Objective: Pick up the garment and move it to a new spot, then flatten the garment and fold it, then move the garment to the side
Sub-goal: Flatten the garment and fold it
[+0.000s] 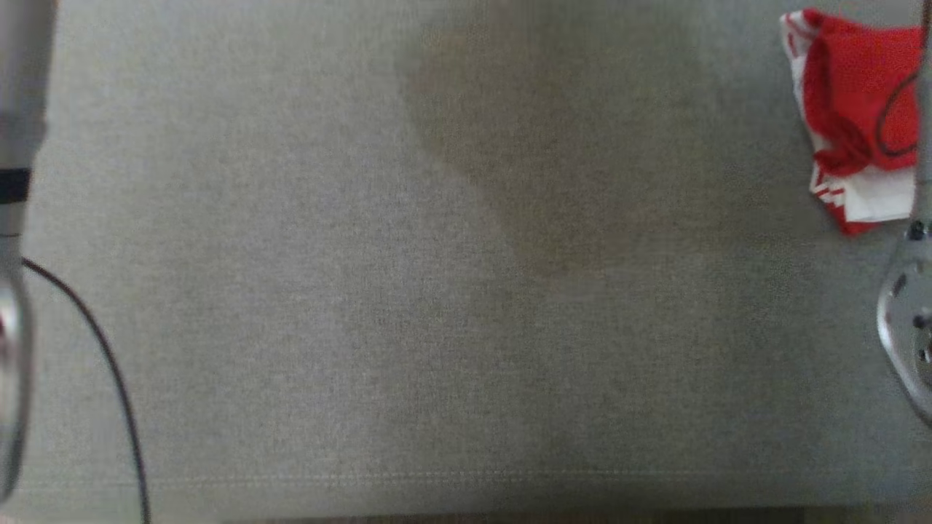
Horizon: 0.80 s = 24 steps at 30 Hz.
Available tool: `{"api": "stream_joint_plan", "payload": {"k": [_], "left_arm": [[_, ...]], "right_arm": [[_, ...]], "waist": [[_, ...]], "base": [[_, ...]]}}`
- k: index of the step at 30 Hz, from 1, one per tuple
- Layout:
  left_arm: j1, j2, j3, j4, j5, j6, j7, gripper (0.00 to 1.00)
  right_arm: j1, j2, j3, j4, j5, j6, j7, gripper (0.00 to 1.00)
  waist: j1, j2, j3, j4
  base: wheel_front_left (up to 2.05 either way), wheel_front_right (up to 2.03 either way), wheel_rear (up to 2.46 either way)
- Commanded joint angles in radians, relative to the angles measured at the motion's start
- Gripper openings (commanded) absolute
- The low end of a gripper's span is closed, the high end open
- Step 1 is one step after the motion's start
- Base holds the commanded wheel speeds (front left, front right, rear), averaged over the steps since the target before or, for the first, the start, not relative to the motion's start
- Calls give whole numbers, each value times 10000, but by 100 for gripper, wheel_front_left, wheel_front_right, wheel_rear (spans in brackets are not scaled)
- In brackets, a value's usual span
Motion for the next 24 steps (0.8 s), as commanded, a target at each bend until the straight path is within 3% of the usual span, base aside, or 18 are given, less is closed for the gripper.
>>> {"api": "stream_joint_plan", "payload": {"k": [1, 3, 11, 18, 24], "left_arm": [[-229, 525, 529, 73, -43, 175, -191, 0], [-19, 122, 541, 687, -160, 167, -711, 0], [963, -1002, 87, 2203, 30, -151, -1407, 0], [2861, -1271, -413, 2012, 773, -461, -1454, 0], [4732, -1242, -948, 1471, 1446, -609, -1456, 0]], "right_arm": [[-131, 97, -332, -81, 22, -11, -127, 0], [34, 279, -858, 700, -94, -11, -448, 0], [631, 484, -1251, 2670, -1065, -11, -1283, 0], [1678, 108, -779, 3765, -1664, -11, -1687, 0], [2546, -247, 49, 4814, -1465, -11, -1770, 0]], "waist": [[-2, 0, 406, 13], [-2, 0, 477, 72], [-2, 0, 1144, 411], [-2, 0, 495, 613], [-2, 0, -514, 643]], "base": [[0, 0, 0], [0, 0, 0], [0, 0, 0], [0, 0, 0], [0, 0, 0]]}}
